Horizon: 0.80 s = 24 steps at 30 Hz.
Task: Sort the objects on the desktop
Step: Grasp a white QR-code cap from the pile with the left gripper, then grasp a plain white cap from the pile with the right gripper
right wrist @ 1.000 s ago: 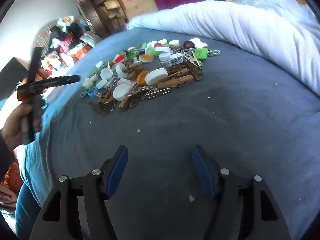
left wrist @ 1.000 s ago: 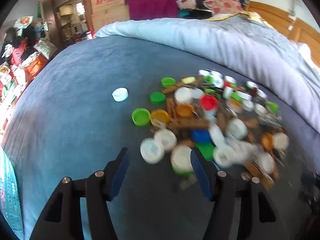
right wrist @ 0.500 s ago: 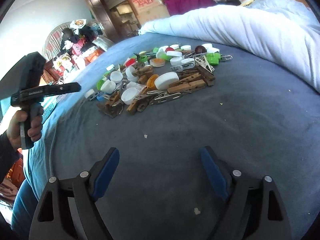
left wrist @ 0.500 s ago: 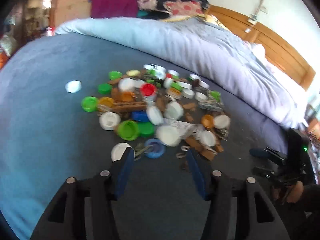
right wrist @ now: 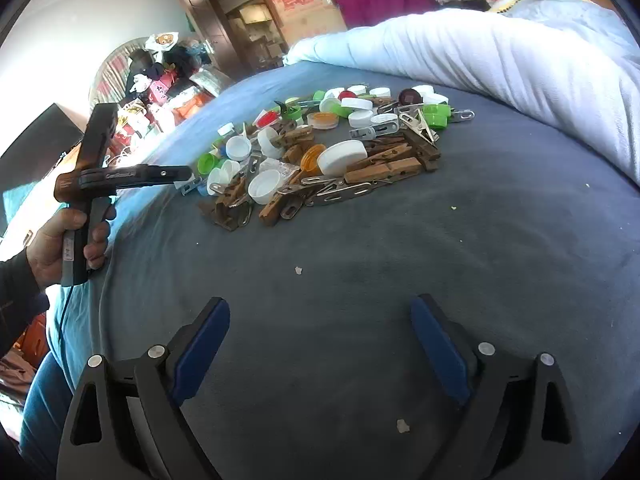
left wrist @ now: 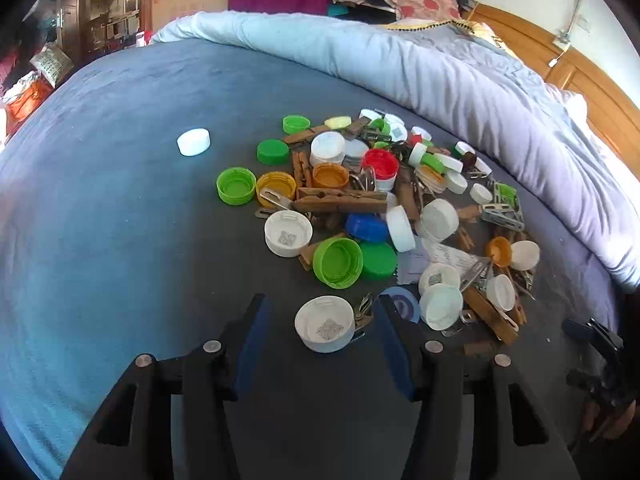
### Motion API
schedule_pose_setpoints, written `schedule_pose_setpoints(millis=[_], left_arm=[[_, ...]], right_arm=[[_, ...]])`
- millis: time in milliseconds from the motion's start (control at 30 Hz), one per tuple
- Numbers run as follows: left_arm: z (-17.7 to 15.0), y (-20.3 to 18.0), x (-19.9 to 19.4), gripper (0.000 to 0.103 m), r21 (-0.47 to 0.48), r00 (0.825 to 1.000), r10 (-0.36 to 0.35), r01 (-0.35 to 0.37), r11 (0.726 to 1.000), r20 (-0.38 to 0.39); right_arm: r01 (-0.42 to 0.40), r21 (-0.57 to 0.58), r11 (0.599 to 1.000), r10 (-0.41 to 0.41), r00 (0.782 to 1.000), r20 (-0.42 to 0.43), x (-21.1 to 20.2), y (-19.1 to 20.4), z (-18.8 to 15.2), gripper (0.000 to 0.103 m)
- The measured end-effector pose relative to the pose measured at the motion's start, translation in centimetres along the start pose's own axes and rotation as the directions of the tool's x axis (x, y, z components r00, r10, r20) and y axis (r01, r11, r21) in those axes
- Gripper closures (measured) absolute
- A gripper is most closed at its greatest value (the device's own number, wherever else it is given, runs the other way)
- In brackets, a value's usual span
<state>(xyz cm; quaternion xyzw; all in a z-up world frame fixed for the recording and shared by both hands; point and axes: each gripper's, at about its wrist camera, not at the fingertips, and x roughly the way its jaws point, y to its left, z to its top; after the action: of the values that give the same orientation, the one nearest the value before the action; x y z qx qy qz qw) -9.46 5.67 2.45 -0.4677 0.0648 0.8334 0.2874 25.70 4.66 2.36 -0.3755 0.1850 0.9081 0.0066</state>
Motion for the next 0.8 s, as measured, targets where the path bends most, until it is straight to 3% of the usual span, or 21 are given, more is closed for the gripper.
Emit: schedule_pose_setpoints(millis=[67,100,233,367,500,633,700,800], left_arm=[[0.0,-0.2,0.0,0.058,0.007,1.000,0.016,-0.016,1.000,0.003],[0.0,-0.3,0.0,0.071,0.006,1.000,0.026,-0.026,1.000,0.003],[-0.6,-0.9,-0.6,0.072,0.029,0.999,0.039,-0.040,0.999,0.014],[-1.4,-0.6,-3.4,0.072,0.003,0.990,0.088,-0.088,0.996,0.106],[-2.4,0.7,-4.6,0.072,-0.044,0.975,0.159,-0.154,0.987,0.155],[-3.5,2.0,-4.2,0.072,-0.086,0.979,0.142,-0.131,0.988,0.143],[-3.8,2.0,-3.9,0.072,-0.089,0.981,0.134,-0.122,0.989,0.140],[-4.1,1.9,-3.6,0.072,-0.086,0.983,0.125,-0.114,0.990,0.136]], right_arm=[[0.000,0.000,1.000,0.000,1.000,0.000,0.0,0.0,0.0,0.010],[0.001,0.000,1.000,-0.001,1.000,0.000,0.0,0.0,0.0,0.010],[0.030,0.000,1.000,-0.030,0.999,0.016,-0.3,0.1,0.0,0.019],[0.065,-0.077,0.995,-0.062,0.997,0.042,-1.1,1.8,0.6,0.023],[-0.007,-0.219,0.976,0.021,0.998,0.062,-0.5,5.9,3.4,0.025],[-0.050,-0.231,0.972,0.068,0.995,0.074,1.8,7.0,6.6,0.034],[-0.036,-0.228,0.973,0.052,0.997,0.064,3.2,6.6,7.8,0.046],[0.007,-0.269,0.963,-0.001,1.000,0.021,5.4,6.2,8.9,0.051]])
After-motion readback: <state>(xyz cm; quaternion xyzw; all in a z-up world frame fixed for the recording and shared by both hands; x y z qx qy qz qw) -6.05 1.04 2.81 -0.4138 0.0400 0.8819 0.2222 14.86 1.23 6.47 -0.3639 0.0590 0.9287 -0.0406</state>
